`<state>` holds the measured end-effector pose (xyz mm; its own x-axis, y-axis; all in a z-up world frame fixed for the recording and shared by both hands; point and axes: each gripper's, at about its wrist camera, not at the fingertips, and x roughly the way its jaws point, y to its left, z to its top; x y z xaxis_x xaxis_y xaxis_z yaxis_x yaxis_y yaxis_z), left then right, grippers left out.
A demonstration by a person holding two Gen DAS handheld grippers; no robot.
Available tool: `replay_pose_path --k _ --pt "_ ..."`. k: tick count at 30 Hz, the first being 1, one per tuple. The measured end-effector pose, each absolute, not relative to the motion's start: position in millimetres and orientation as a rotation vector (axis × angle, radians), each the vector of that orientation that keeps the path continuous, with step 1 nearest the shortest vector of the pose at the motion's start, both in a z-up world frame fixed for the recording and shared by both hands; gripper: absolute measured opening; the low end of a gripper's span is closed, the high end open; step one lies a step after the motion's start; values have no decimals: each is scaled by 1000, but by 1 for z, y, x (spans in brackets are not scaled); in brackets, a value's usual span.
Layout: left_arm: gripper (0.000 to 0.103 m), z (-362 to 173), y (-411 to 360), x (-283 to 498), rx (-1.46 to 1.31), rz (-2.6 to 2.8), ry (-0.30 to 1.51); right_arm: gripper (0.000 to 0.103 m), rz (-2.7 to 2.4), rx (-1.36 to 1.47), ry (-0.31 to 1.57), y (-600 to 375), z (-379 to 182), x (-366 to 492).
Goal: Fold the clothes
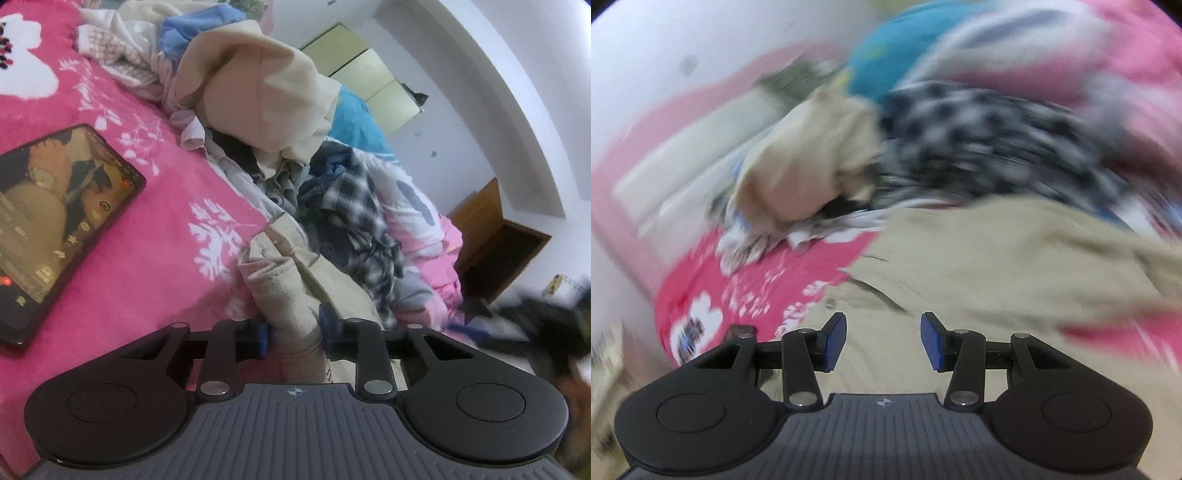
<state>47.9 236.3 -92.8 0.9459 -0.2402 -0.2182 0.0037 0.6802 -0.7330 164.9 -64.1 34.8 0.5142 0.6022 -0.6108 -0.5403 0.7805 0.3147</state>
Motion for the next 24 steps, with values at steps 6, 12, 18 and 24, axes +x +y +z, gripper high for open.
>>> replay_pose_path --k 6,12,18,24 --pt "22 -97 235 47 -773 -158 308 49 682 -14 851 33 11 276" --pt "21 -92 226 46 -722 -209 278 64 578 -24 1100 106 -23 366" --pt "19 -81 204 40 -560 -259 237 64 436 -230 1228 160 -55 394" --pt "18 -79 193 38 -500 -289 218 63 388 -296 1247 156 -65 392"
